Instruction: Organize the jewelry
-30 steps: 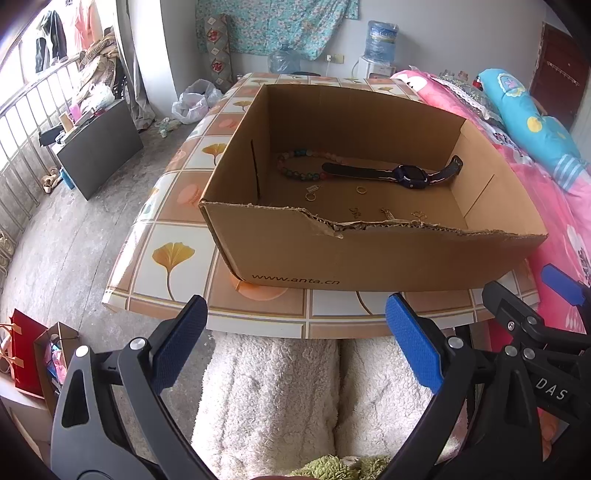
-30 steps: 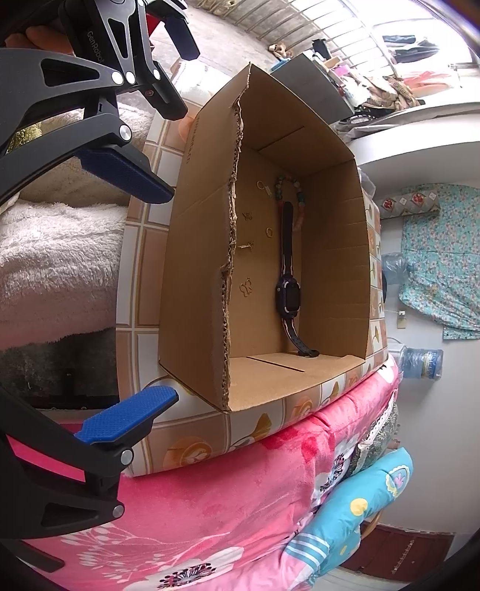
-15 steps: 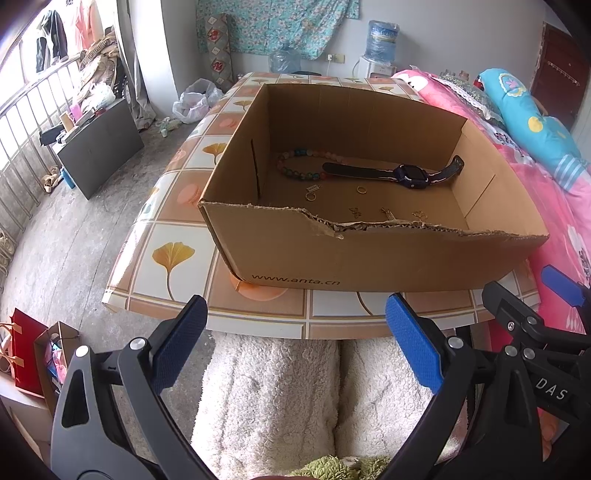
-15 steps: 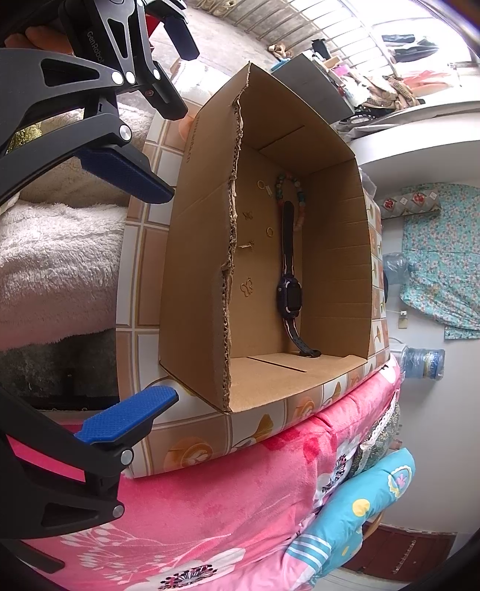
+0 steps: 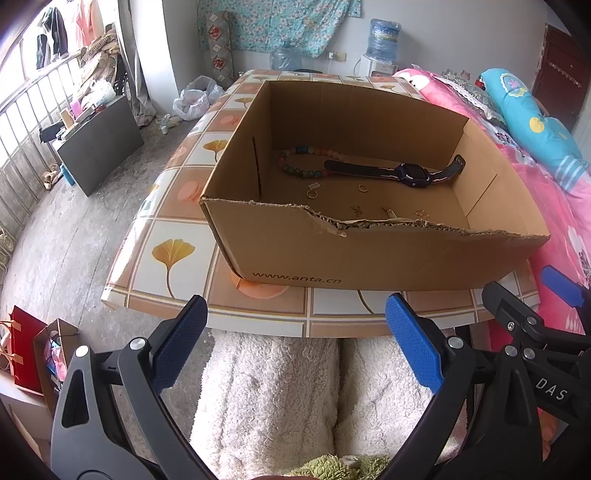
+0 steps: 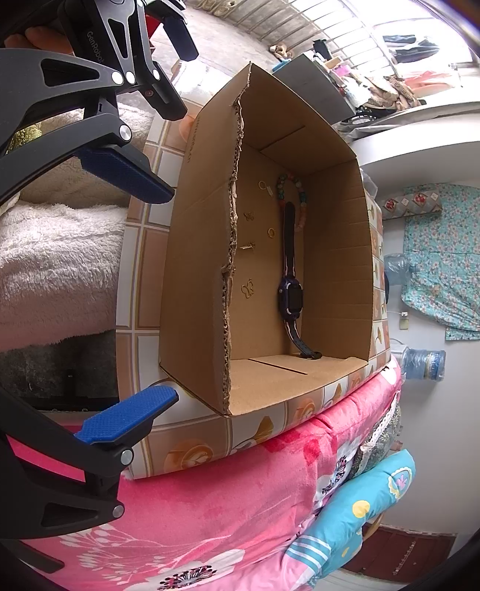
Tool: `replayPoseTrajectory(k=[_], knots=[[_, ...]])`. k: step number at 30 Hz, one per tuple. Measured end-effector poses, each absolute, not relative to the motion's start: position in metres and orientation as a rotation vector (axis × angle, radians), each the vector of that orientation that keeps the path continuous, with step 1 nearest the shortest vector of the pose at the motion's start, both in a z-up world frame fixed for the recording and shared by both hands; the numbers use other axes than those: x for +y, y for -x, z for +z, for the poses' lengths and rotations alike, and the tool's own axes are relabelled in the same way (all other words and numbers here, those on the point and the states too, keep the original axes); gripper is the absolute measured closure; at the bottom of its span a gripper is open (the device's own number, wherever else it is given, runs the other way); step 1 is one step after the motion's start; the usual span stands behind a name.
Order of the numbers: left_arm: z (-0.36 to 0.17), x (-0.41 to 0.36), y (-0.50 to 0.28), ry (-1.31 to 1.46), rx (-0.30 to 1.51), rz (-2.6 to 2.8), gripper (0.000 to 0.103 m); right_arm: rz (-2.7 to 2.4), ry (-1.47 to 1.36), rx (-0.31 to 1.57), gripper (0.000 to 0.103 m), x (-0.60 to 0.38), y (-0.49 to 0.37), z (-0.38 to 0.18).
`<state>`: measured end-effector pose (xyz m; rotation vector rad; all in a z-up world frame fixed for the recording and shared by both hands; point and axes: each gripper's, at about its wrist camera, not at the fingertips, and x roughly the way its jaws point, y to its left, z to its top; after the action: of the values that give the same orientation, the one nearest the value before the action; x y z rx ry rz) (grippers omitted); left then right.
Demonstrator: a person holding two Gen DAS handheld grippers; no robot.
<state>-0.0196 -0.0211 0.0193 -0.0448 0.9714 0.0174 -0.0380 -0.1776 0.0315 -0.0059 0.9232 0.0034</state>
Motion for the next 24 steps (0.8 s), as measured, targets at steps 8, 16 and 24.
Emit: replayPoseTrajectory(k=[8,16,24], knots=[[0.018,-0.0219,0.0187,0.04,0.974,0.023,0.01,0.005,0.007,0.928,0.007,-0.1776,0.0379,0.0304],[0.0171,-0.0231,0.0188,0.042,0.975,0.024,0.01,0.006,0.006,0.931,0.007,-0.1777,0.0378,0.0299],[0.0165,-0.0231,0.019,0.043,0.976,0.025,0.01,0.007,0.006,0.931,0.007,-0.1778,0.0369,0.0299]])
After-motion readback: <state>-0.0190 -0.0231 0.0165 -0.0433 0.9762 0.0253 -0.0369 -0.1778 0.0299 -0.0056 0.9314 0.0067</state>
